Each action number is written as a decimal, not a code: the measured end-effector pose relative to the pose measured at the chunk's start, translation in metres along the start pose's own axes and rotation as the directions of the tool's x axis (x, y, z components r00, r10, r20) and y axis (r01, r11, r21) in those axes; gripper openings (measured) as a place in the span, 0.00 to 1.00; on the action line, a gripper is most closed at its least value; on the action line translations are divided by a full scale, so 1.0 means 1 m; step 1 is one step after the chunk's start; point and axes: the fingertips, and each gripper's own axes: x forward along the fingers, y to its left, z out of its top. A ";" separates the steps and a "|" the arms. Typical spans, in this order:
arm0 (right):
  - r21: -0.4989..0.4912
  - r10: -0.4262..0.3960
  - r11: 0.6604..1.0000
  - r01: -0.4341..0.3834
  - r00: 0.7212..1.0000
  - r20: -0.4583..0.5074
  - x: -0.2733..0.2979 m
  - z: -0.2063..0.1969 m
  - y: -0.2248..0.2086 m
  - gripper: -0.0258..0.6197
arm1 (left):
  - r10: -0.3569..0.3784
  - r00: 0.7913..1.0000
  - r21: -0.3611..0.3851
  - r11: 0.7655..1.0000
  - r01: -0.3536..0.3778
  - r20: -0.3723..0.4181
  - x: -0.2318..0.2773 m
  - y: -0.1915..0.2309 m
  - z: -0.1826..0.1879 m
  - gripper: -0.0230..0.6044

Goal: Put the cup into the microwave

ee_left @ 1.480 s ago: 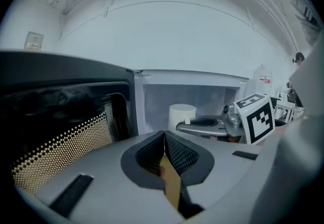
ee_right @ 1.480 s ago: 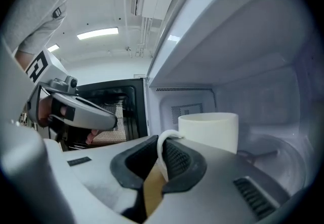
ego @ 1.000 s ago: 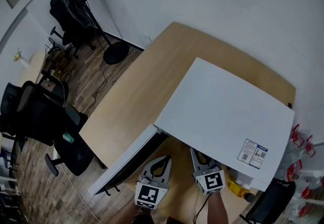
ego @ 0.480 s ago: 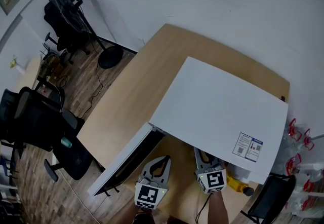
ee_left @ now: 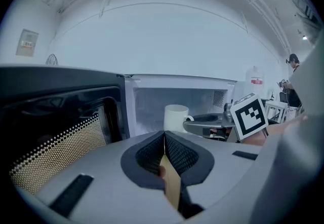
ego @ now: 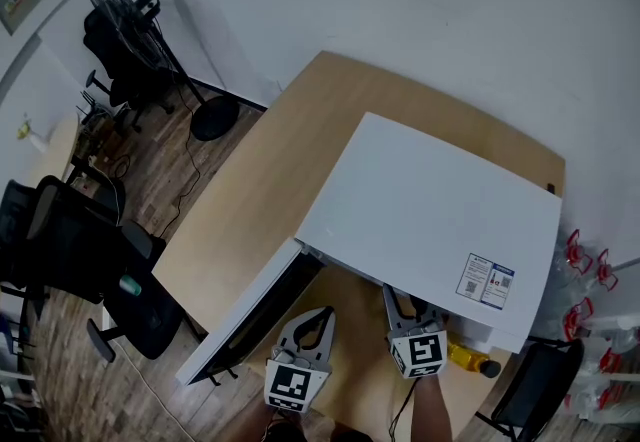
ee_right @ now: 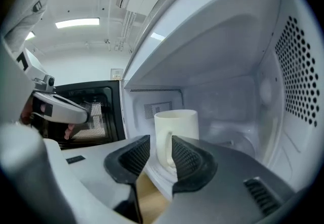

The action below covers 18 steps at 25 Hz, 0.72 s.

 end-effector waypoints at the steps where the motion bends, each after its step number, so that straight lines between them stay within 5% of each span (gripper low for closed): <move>1: 0.002 -0.009 1.000 0.009 1.000 -0.004 -0.001 0.000 0.000 0.26 | 0.000 1.000 0.002 1.000 0.000 0.001 -0.001 0.000 0.001 0.08; 7: 0.010 -0.064 0.998 0.064 0.998 -0.008 -0.012 0.005 -0.003 0.39 | -0.022 1.000 0.025 0.999 0.021 0.013 -0.011 -0.008 0.013 0.08; 18: 0.007 -0.136 0.991 0.136 0.991 0.021 -0.046 0.029 0.003 0.40 | -0.077 0.996 0.077 0.994 0.073 0.052 -0.039 -0.021 0.037 0.08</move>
